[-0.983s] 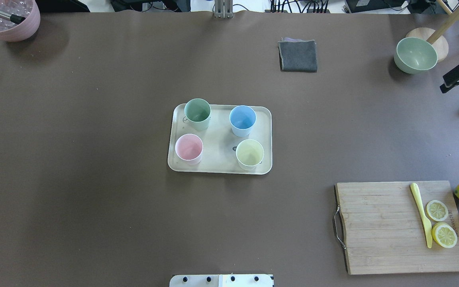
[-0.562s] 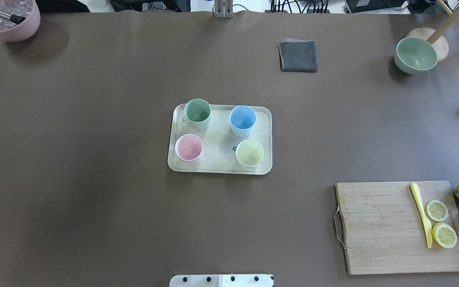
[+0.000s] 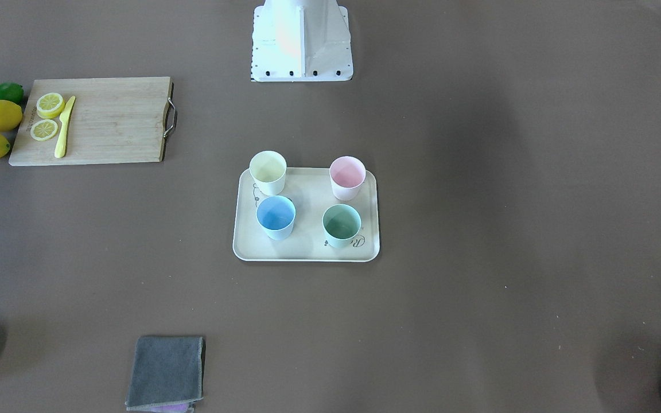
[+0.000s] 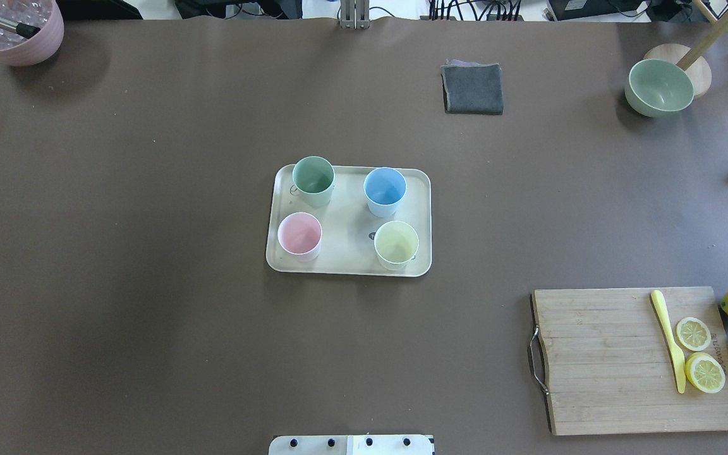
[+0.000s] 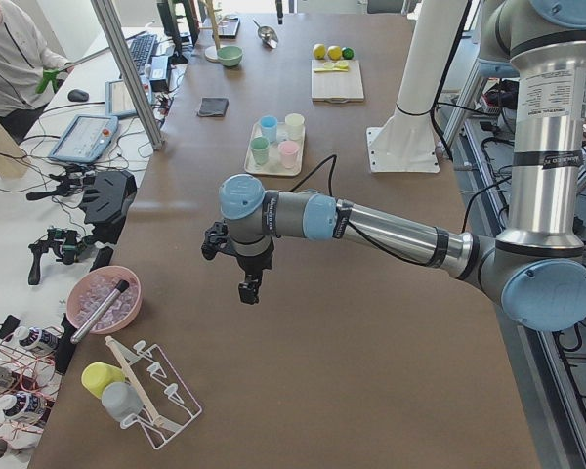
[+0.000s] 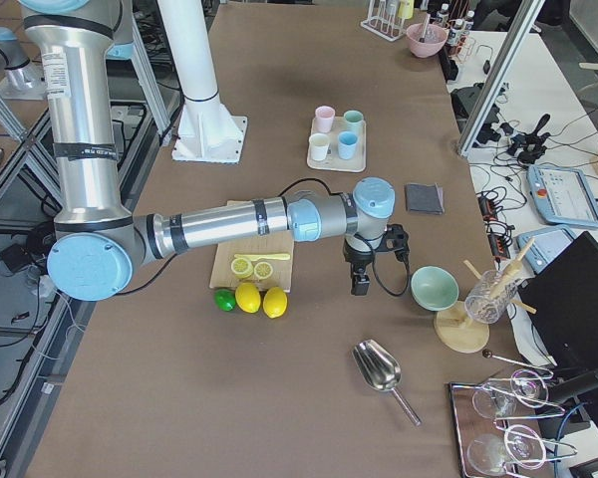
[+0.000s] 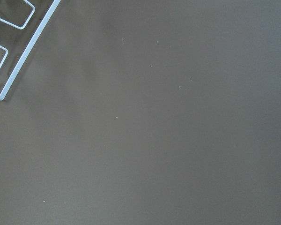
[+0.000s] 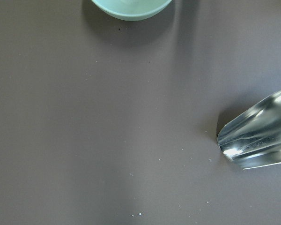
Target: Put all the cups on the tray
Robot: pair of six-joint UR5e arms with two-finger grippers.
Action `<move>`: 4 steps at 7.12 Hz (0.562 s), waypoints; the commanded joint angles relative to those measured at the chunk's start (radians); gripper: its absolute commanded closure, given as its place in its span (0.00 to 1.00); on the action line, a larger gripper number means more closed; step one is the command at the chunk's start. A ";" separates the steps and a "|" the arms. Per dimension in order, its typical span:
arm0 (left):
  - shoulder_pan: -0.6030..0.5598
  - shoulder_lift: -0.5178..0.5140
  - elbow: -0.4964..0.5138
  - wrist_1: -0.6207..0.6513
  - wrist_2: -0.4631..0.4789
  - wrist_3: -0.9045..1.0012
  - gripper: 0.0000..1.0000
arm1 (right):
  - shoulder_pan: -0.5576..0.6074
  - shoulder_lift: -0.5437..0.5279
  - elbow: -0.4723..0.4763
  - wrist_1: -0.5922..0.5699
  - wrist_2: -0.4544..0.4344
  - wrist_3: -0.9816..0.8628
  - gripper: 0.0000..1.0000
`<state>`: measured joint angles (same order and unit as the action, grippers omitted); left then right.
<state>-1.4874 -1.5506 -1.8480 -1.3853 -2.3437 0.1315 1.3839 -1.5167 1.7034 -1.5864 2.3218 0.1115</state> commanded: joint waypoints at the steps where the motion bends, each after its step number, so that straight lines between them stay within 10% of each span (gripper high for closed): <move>1: -0.002 -0.006 0.012 -0.004 0.001 0.003 0.02 | 0.010 0.000 0.005 0.000 -0.002 -0.001 0.00; 4: -0.005 -0.003 0.012 -0.003 0.001 0.002 0.02 | 0.036 -0.008 0.007 0.002 -0.009 -0.001 0.00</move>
<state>-1.4918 -1.5564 -1.8373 -1.3887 -2.3424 0.1339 1.4094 -1.5213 1.7060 -1.5855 2.3157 0.1115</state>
